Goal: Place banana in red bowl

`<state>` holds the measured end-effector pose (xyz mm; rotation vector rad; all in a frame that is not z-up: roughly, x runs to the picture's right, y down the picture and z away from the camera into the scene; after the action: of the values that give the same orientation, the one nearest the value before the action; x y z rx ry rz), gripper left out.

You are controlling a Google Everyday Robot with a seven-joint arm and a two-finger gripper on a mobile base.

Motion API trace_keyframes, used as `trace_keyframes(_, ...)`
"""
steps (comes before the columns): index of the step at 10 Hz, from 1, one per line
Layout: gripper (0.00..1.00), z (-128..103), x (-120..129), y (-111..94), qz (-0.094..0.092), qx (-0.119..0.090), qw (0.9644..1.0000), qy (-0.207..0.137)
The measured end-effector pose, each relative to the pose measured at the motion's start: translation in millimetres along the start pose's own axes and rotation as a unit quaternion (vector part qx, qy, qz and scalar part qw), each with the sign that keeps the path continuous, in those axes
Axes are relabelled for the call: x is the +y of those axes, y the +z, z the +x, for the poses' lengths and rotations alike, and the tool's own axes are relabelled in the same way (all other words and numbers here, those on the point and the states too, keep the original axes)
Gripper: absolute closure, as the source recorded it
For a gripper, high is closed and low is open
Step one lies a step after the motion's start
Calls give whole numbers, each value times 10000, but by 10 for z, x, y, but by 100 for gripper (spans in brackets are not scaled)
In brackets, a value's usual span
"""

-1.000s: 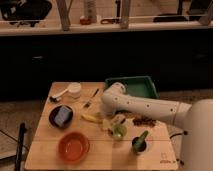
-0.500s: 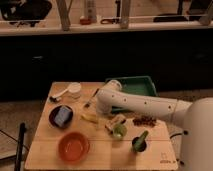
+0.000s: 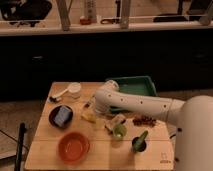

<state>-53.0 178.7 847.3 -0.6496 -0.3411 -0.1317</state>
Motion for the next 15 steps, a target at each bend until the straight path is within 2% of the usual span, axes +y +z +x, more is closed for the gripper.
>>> trace_keyframes(2, 30, -26, -11, 66, -52, -1, 10000, 23)
trace_keyframes(3, 43, -6, -10, 120, -80, 2, 9999, 73)
trace_keyframes(5, 59, 19, -12, 175, -112, -8, 9999, 125)
trace_keyframes(7, 84, 30, -14, 235, -158, -37, 9997, 158)
trace_keyframes(8, 93, 32, -16, 249, -167, -46, 9997, 154)
trace_keyframes(9, 98, 29, -16, 258, -172, -53, 9997, 143)
trace_keyframes(12, 100, 15, 2, 240, -192, -31, 9998, 54)
trace_keyframes(15, 100, -68, -51, 24, -75, 3, 9998, -200)
